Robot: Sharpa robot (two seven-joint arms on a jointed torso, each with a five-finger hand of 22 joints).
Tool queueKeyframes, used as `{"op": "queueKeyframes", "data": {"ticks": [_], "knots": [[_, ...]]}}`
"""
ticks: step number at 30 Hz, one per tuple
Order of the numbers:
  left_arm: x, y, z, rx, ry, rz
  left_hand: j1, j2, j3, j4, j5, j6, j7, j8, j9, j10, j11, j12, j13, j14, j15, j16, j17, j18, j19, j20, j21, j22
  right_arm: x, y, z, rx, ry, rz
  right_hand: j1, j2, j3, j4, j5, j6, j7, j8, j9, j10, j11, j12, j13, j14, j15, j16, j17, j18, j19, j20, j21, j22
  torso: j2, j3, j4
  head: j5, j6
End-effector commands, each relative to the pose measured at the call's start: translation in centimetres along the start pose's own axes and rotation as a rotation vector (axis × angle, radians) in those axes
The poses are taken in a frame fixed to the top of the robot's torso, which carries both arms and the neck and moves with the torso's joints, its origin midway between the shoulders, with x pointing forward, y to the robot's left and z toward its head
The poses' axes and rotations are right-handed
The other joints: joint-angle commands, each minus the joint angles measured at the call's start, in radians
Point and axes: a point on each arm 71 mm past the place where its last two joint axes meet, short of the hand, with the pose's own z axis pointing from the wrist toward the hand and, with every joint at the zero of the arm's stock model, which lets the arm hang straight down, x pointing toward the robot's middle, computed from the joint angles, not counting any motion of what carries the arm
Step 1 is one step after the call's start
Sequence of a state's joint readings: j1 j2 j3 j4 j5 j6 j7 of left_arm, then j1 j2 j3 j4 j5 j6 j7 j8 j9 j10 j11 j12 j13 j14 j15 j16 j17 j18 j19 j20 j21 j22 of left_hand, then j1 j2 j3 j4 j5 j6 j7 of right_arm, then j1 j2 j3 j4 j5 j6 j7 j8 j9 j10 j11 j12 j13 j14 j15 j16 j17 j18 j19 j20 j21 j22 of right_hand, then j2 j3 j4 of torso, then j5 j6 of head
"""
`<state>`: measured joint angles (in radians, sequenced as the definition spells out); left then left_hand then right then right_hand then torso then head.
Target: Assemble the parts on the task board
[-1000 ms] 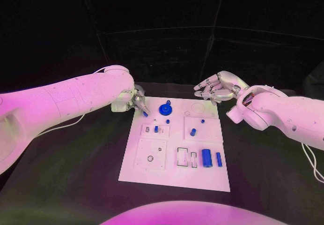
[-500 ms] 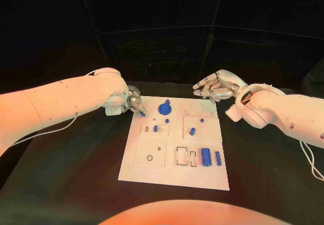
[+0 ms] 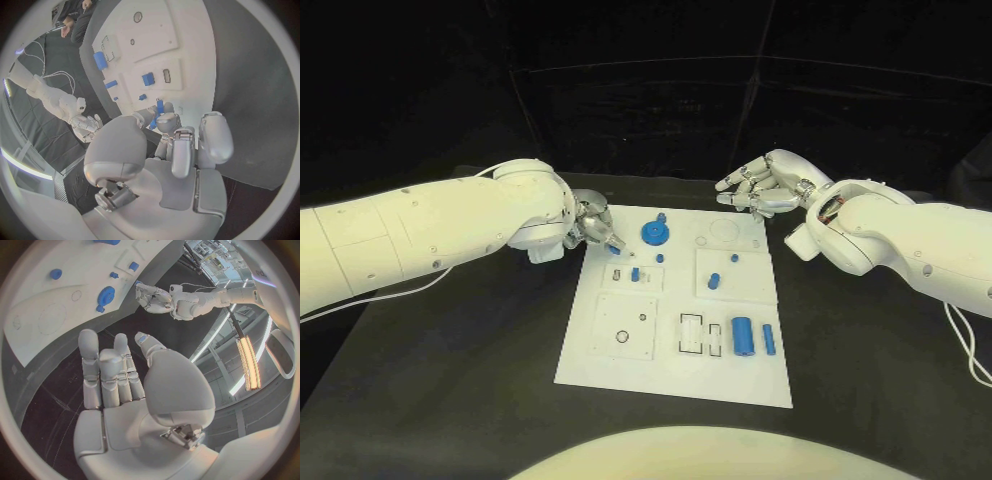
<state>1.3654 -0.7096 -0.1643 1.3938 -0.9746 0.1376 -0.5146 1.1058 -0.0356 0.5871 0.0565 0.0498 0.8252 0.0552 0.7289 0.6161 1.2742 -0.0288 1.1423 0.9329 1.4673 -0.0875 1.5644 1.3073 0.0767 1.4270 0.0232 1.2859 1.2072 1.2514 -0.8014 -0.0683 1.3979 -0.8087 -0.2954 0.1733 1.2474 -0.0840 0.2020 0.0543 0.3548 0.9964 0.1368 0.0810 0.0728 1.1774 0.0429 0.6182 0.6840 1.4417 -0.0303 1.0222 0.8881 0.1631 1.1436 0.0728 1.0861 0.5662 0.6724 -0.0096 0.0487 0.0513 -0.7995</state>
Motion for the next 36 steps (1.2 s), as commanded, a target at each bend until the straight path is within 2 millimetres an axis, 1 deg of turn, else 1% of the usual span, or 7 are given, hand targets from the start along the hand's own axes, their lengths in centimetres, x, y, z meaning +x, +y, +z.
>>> {"op": "queueKeyframes", "data": {"ticks": [1,5,10,14,22,27,36], "knots": [[0.1,0.0,-0.2,0.014,-0.068,0.008,-0.004,-0.014,0.124,-0.122,0.001,0.000,-0.010,0.006,0.002,0.008,0.001,0.006,0.002,0.103,0.000,0.006,0.263,0.005,0.006,-0.001,0.004,0.002,0.0,0.1,0.1,-0.008,0.009,0.000,-0.007,0.002,0.002,0.003,0.006,-0.004,0.000,-0.002,0.001,0.004,0.002,-0.004,-0.001,0.008,-0.002,-0.007,0.001,0.007,0.007,0.002,-0.003,0.000,0.001,-0.0003,-0.0008,0.002,0.000],[1.1,0.1,-0.3,0.020,-0.068,0.034,-0.007,-0.024,0.123,-0.125,0.001,0.005,-0.013,0.011,0.004,0.011,-0.001,0.008,0.003,0.103,-0.001,0.006,0.263,0.005,0.007,-0.002,0.006,0.005,0.1,0.1,0.1,-0.009,0.010,-0.001,-0.003,0.001,0.004,0.001,0.009,-0.004,0.000,-0.002,0.001,0.003,0.001,-0.004,-0.002,0.008,-0.002,-0.007,0.002,0.007,0.007,0.002,-0.004,-0.001,0.001,-0.0010,-0.0010,0.005,0.002],[1.9,0.0,-0.4,0.027,-0.062,0.058,-0.007,-0.026,0.123,-0.125,0.001,0.006,-0.013,0.012,0.004,0.012,-0.002,0.009,0.004,0.103,-0.001,0.006,0.263,0.005,0.007,-0.002,0.006,0.004,0.1,0.1,0.2,-0.011,0.012,-0.008,-0.002,0.001,0.004,0.000,0.009,-0.004,0.000,-0.002,0.001,0.003,0.001,-0.004,-0.003,0.008,-0.002,-0.007,0.002,0.007,0.008,0.002,-0.004,-0.001,0.001,0.0003,-0.0032,0.008,0.004],[2.4,0.0,-0.4,0.029,-0.056,0.073,-0.007,-0.026,0.123,-0.125,0.001,0.006,-0.013,0.012,0.004,0.012,-0.002,0.009,0.004,0.103,-0.001,0.006,0.263,0.005,0.006,-0.002,0.005,0.004,0.1,0.1,0.3,-0.012,0.013,-0.010,-0.002,0.001,0.004,0.000,0.009,-0.004,0.000,-0.002,0.001,0.003,0.001,-0.004,-0.003,0.008,-0.002,-0.007,0.002,0.007,0.008,0.002,-0.004,-0.001,0.002,-0.0004,-0.0029,0.008,0.005],[3.1,0.1,-0.2,0.024,-0.043,0.099,-0.013,-0.027,0.121,-0.121,0.001,0.014,-0.016,0.018,0.005,0.015,-0.003,0.011,0.006,0.103,-0.003,0.006,0.263,0.005,0.007,-0.003,0.005,0.005,0.2,0.2,0.3,-0.016,0.015,-0.018,-0.001,0.000,0.005,-0.001,0.009,-0.004,0.000,-0.002,0.001,0.003,0.001,-0.004,-0.003,0.008,-0.002,-0.008,0.001,0.007,0.008,0.002,-0.004,-0.001,0.002,0.0004,-0.0024,0.009,0.004],[3.4,0.2,-0.2,0.020,-0.028,0.110,-0.014,-0.027,0.121,-0.120,0.001,0.015,-0.016,0.019,0.006,0.016,-0.004,0.012,0.007,0.103,-0.003,0.006,0.263,0.005,0.007,-0.003,0.006,0.005,0.2,0.2,0.3,-0.017,0.015,-0.022,-0.001,0.000,0.005,-0.001,0.009,-0.004,0.000,-0.002,0.001,0.003,0.001,-0.004,-0.003,0.008,-0.002,-0.008,0.001,0.007,0.008,0.002,-0.004,-0.001,0.003,-0.0003,-0.0029,0.008,0.001],[3.7,0.2,-0.2,0.017,-0.007,0.122,-0.014,-0.027,0.121,-0.120,0.001,0.015,-0.016,0.020,0.006,0.016,-0.004,0.012,0.007,0.103,-0.003,0.006,0.263,0.005,0.007,-0.003,0.006,0.005,0.2,0.2,0.3,-0.018,0.016,-0.023,-0.001,0.000,0.005,-0.001,0.009,-0.004,0.000,-0.002,0.001,0.003,0.001,-0.004,-0.003,0.008,-0.002,-0.009,0.001,0.007,0.008,0.002,-0.005,-0.002,0.003,-0.0004,-0.0026,0.009,0.001]]}}
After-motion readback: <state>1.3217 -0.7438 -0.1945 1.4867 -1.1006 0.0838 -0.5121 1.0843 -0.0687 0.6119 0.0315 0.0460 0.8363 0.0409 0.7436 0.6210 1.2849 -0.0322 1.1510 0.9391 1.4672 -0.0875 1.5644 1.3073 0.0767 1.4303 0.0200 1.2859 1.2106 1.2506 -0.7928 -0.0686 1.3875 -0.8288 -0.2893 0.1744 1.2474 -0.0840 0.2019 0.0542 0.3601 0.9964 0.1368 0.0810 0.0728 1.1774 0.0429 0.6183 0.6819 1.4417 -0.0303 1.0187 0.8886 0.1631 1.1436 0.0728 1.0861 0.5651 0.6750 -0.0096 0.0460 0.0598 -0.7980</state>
